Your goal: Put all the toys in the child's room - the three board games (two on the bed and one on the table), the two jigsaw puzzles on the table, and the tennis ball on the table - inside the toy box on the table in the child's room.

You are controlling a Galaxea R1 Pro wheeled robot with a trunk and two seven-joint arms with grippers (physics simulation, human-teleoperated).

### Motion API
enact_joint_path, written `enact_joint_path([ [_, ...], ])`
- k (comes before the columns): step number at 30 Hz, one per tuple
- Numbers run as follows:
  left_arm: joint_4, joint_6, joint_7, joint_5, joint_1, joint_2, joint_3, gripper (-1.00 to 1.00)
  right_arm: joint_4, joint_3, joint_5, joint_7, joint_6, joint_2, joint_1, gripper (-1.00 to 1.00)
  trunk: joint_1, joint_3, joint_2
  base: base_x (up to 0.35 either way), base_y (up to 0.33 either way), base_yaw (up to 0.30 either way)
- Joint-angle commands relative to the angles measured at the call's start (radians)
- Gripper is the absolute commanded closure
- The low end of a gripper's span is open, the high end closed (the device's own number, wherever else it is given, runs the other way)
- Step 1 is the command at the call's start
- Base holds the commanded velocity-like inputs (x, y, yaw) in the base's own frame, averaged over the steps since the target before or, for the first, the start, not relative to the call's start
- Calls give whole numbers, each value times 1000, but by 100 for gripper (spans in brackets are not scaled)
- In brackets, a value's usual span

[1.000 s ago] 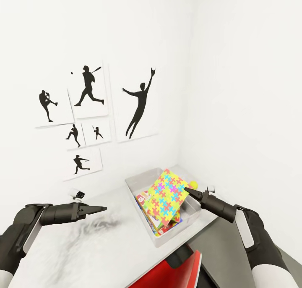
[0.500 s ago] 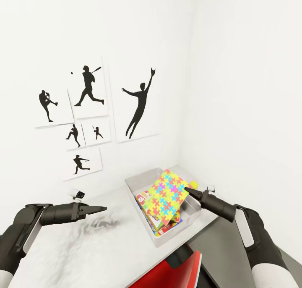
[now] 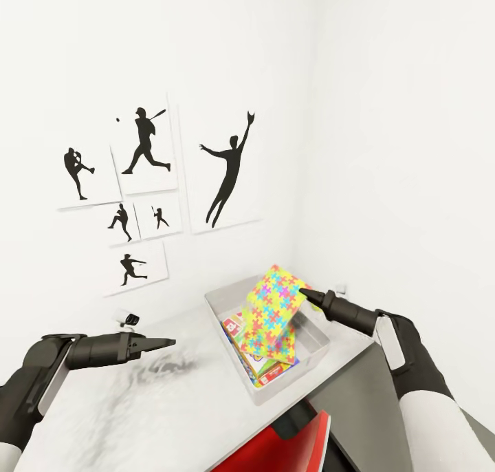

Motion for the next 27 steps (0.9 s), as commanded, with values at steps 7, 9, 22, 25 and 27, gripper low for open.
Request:
enact_joint_path([
  [7,0,11,-4,0,0,2,1,-100,257,-1,5,-97,-14,2,-178,100,0,-1,-1,0,0,0],
  [9,0,11,-4,0,0,2,1,-100,288,-1,5,-133,-27,4,-204,100,0,-1,-1,0,0,0],
  [22,0,11,-4,0,0,3,2,-100,321,1,0,-234,-62,6,-249,100,0,-1,-1,0,0,0],
  [25,0,11,-4,0,0,2,2,-100,322,1,3,-237,-61,7,-250,100,0,-1,-1,0,0,0],
  [27,0,11,-4,0,0,2,2,-100,322,2,3,-238,-61,7,-250,100,0,-1,-1,0,0,0],
])
